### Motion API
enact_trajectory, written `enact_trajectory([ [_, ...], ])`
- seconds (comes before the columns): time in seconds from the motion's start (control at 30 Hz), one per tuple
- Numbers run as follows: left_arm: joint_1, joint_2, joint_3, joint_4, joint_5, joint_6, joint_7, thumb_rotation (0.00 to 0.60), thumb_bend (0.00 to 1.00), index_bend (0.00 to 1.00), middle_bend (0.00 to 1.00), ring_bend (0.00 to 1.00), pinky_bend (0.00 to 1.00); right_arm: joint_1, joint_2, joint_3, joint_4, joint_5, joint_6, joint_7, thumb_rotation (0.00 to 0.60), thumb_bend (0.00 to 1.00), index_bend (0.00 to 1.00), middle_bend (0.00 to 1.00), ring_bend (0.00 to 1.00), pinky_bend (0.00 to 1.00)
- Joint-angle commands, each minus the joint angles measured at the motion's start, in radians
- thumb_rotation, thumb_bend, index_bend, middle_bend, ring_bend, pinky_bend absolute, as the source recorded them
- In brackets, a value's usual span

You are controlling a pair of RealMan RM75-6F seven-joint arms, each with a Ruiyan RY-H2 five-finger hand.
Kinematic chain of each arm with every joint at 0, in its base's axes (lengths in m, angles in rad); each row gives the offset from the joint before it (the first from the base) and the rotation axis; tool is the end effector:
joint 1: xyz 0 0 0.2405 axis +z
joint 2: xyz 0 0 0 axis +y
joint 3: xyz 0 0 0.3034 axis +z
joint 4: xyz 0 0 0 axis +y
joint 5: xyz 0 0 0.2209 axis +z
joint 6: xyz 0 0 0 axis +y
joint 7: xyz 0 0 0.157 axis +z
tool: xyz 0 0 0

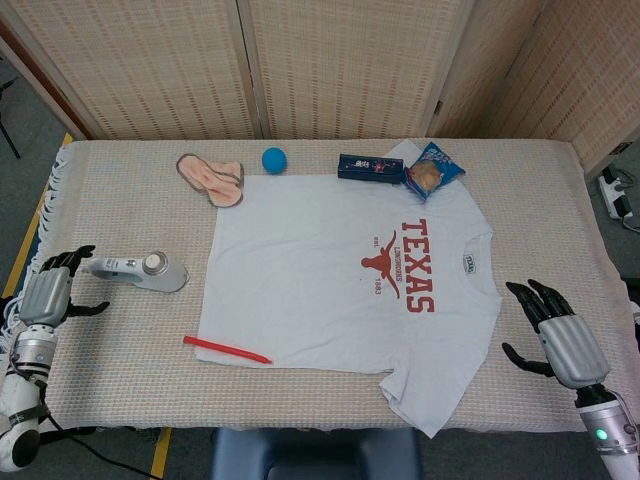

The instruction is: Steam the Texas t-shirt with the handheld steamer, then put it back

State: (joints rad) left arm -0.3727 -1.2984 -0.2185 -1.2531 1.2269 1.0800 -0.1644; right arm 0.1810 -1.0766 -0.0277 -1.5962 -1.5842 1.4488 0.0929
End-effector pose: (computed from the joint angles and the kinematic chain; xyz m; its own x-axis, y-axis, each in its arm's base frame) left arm -0.3851 0.3490 0.1364 0.2887 0.0732 0.9546 0.9517 0.0864 -0.2945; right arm -0.3427 -0.2143 0.1656 0.3844 -0.0818 0.9195 -0.9150 -0.1662 0.3677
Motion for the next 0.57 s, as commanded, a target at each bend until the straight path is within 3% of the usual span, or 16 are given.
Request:
enact_trajectory([
  [0.03, 0.08, 0.063, 0.033, -0.093, 0.044, 0.117, -0.008, 0.6, 0.0, 0.21, 0.28, 0.19, 0.19, -0.038, 0.033, 0.015, -0.028, 0.027, 0.046, 0.011, 0.54, 0.18, 0.0, 0.13, 0.06, 0.14],
  [0.17, 0.153, 0.087, 0.057, -0.156, 0.069, 0.24, 0.023, 0.6, 0.0, 0.17, 0.24, 0.16, 0.18, -0.068, 0.047, 0.023, -0.053, 0.039, 0.084, 0.003, 0.511, 0.03, 0.0, 0.05, 0.0, 0.01],
  [0.33, 0.236, 0.117, 0.095, -0.226, 0.114, 0.376, 0.072, 0.6, 0.0, 0.16, 0.23, 0.16, 0.18, -0.1, 0.02, 0.017, -0.054, 0.039, 0.11, -0.046, 0.499, 0.02, 0.0, 0.04, 0.0, 0.0],
  [0.57, 0.307, 0.155, 0.141, -0.314, 0.145, 0.446, 0.098, 0.6, 0.0, 0.18, 0.24, 0.16, 0.18, -0.112, 0.006, 0.013, -0.057, 0.046, 0.089, -0.04, 0.512, 0.02, 0.0, 0.04, 0.0, 0.0],
])
